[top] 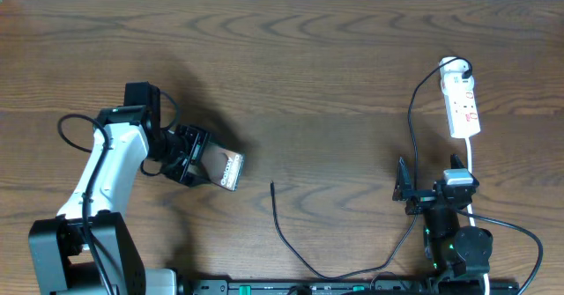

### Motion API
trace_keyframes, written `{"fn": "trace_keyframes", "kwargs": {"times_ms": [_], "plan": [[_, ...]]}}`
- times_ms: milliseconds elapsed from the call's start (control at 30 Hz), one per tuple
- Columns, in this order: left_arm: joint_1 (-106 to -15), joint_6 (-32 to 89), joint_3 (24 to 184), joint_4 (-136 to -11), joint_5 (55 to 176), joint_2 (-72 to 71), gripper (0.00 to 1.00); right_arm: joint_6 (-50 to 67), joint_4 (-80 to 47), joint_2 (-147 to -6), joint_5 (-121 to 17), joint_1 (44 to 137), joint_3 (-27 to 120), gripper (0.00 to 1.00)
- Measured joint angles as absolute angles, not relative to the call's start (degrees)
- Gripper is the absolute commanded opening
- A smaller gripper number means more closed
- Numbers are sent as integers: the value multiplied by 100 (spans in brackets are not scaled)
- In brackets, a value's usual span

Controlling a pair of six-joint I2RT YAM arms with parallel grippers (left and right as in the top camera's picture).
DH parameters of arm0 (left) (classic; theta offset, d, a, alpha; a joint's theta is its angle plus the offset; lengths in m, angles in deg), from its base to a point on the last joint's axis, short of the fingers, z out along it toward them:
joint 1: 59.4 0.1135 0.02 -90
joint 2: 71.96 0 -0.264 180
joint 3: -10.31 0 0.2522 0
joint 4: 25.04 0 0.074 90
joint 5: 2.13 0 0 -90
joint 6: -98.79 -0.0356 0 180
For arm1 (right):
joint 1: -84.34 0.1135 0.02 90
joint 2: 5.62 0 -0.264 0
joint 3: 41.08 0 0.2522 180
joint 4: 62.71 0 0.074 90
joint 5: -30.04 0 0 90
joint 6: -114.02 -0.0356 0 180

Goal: Plug charger to phone and switch on socket
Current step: 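Move the right gripper toward the phone held by the left gripper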

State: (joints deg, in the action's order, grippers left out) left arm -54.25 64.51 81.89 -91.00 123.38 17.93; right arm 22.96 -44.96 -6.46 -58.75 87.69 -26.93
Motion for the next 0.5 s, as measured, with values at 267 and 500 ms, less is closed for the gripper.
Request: {"fn": "trace_keyframes", "kwargs": {"times_ms": [267,500], "plan": [[-5427,6473,8189,-9087,11501,1793,7,2156,-4754,-646,-5977,8769,-2693,99],[-5674,6749,8189,-8785,11295,1793,7,1422,-4662,-646,-5455,8769,-2693,99]]}}
